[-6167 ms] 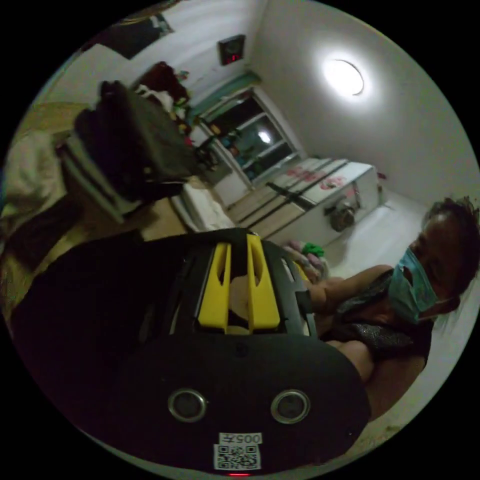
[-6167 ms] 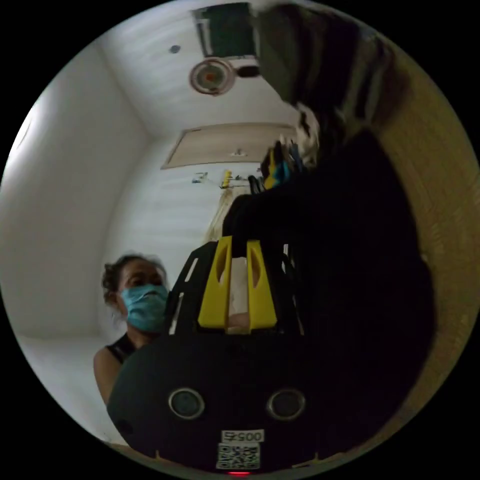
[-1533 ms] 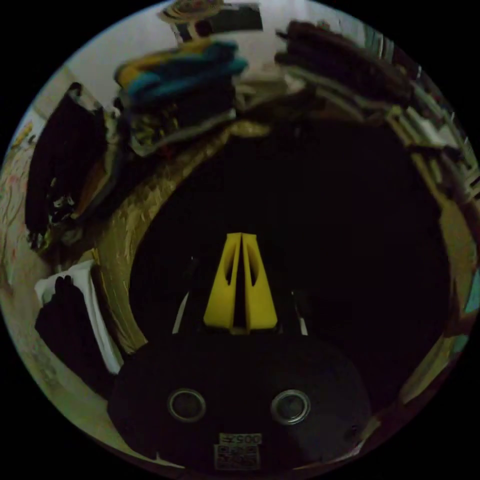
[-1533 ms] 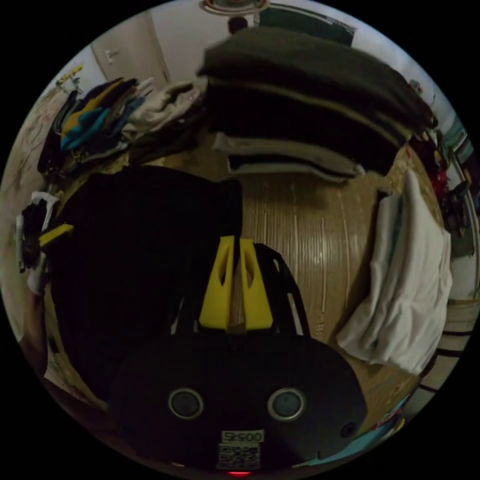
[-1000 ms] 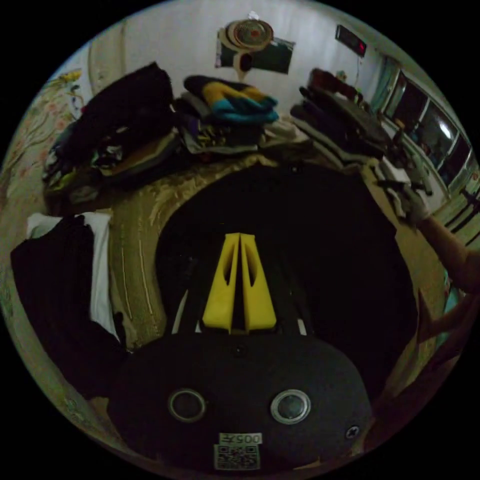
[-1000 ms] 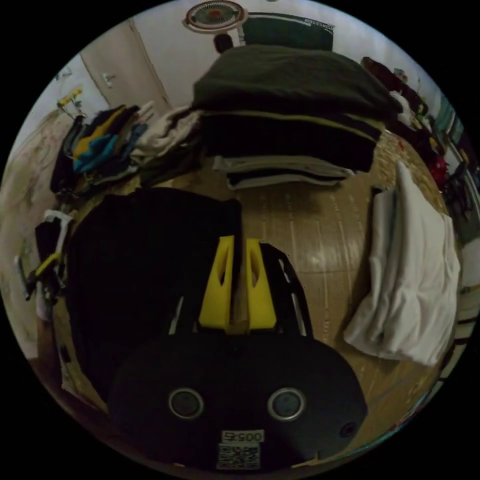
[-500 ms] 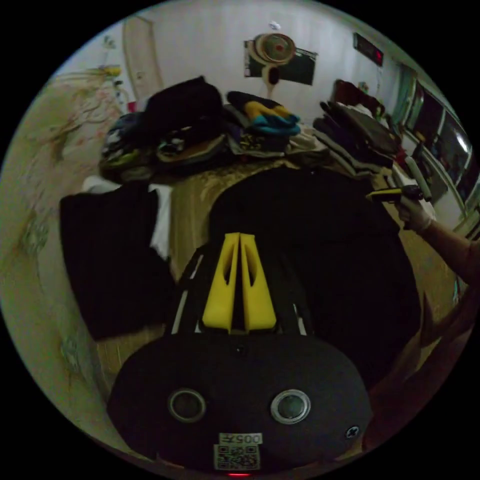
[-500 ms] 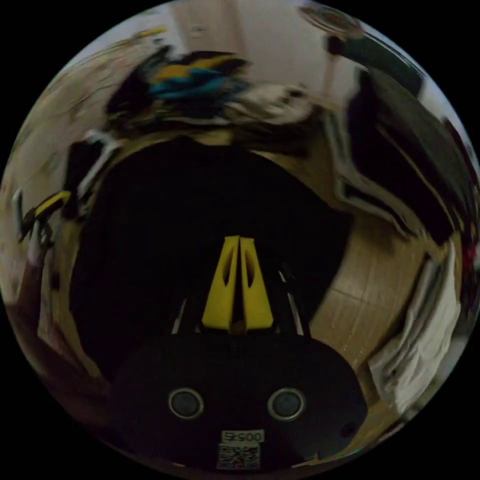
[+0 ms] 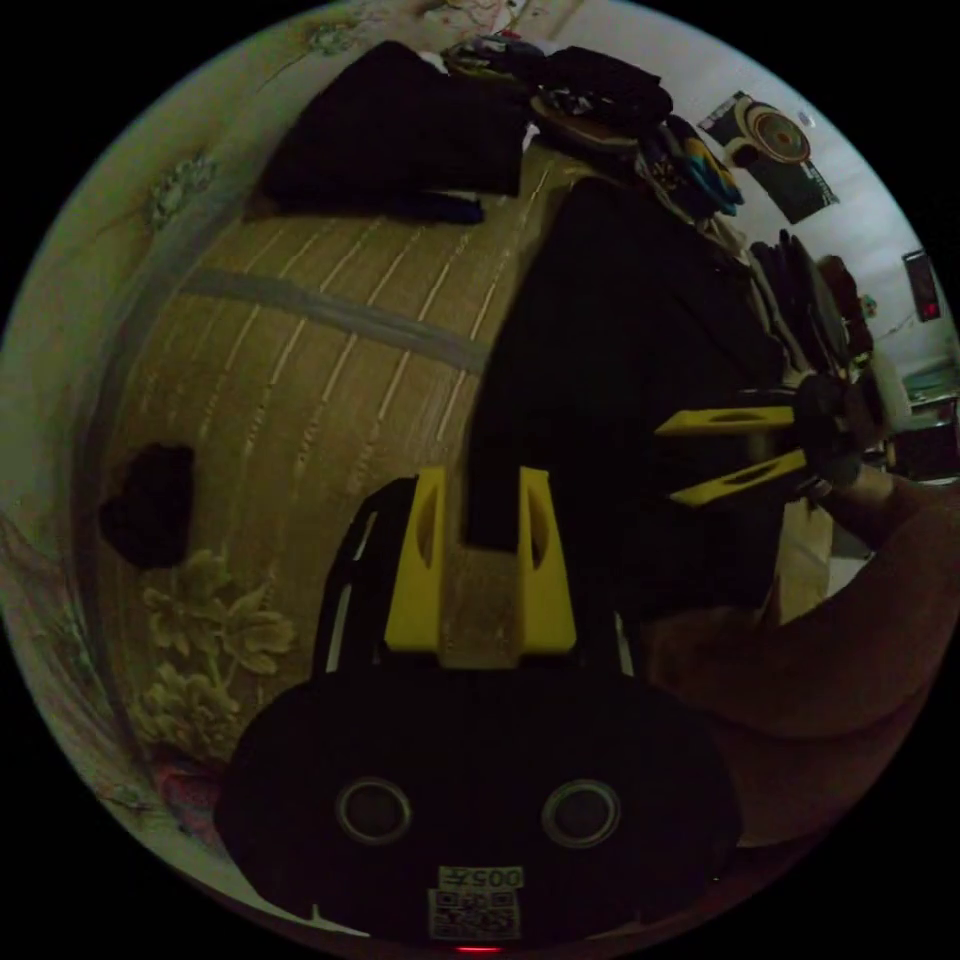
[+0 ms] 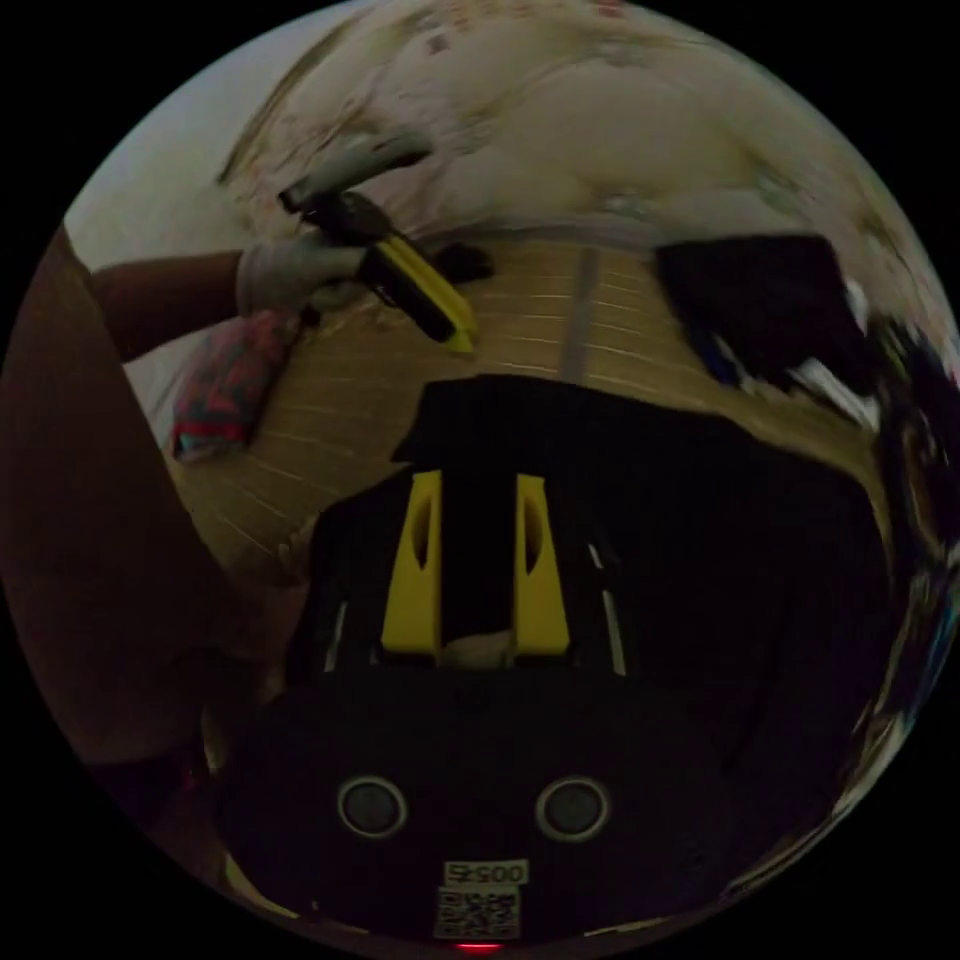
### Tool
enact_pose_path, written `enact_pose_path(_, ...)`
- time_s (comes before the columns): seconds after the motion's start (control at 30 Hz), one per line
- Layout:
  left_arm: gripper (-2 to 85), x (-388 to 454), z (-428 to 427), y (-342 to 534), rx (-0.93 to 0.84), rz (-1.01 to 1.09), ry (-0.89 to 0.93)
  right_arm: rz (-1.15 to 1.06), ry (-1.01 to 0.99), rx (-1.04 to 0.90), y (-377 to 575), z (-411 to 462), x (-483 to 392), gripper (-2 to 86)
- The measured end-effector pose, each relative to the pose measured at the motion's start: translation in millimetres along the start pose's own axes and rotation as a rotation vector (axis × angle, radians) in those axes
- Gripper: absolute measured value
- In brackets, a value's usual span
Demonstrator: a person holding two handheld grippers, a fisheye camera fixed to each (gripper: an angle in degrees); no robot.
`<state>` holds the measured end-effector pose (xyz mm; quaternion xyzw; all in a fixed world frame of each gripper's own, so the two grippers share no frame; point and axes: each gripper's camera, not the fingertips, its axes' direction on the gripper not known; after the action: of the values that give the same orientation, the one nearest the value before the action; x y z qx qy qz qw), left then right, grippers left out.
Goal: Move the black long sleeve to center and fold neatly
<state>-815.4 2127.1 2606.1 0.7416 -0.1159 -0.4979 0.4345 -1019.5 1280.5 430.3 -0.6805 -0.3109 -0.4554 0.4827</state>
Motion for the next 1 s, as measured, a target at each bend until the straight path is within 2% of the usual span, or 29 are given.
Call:
enact_pose_path(0.07, 12.4, -7.4, 18.0, 0.0, -0.038, 0.019, 0.055, -0.058, 0.034, -0.073, -11.8, 23.5, -13.4, 11.5)
enact_pose_path(0.13, 11.8, -10.1, 32.4, -2.2, -0.075, 0.036, 0.025, -0.090, 0.066, -0.161, -17.7, 50.0, -23.7, 11.4)
enact_pose_path(0.27, 6.7, -22.0, 29.8, -1.3, -0.025, 0.011, 0.009, -0.037, 0.063, -0.143, -15.5, 56.3, -23.0, 8.6)
enact_pose_path(0.47, 4.4, -34.5, -12.1, -26.2, 0.057, 0.051, 0.376, 0.095, -0.037, -0.051, 2.4, 35.0, -9.7, 3.4)
enact_pose_path(0.57, 3.8, -18.4, -51.6, -55.2, 0.142, 0.171, 0.416, 0.184, -0.069, 0.066, 17.5, 7.2, 5.4, 2.6)
enact_pose_path(0.73, 1.1, 48.7, -120.2, -128.9, 0.319, 0.465, 0.422, 0.371, -0.120, 0.391, 68.4, -69.3, 46.7, 2.0)
enact_pose_path(0.8, 0.3, 87.6, -138.0, -160.7, 0.382, 0.611, 0.515, 0.445, -0.118, 0.503, 98.6, -99.2, 60.3, 1.5)
enact_pose_path(0.87, -0.2, 149.3, -146.2, -207.6, 0.366, 0.776, 0.667, 0.539, -0.082, 0.613, 137.4, -128.2, 71.5, 0.9)
enact_pose_path(1.0, -0.6, 250.1, -129.6, -268.3, 0.348, 0.904, 0.696, 0.816, 0.028, 0.836, 255.7, -186.5, 90.6, 0.4)
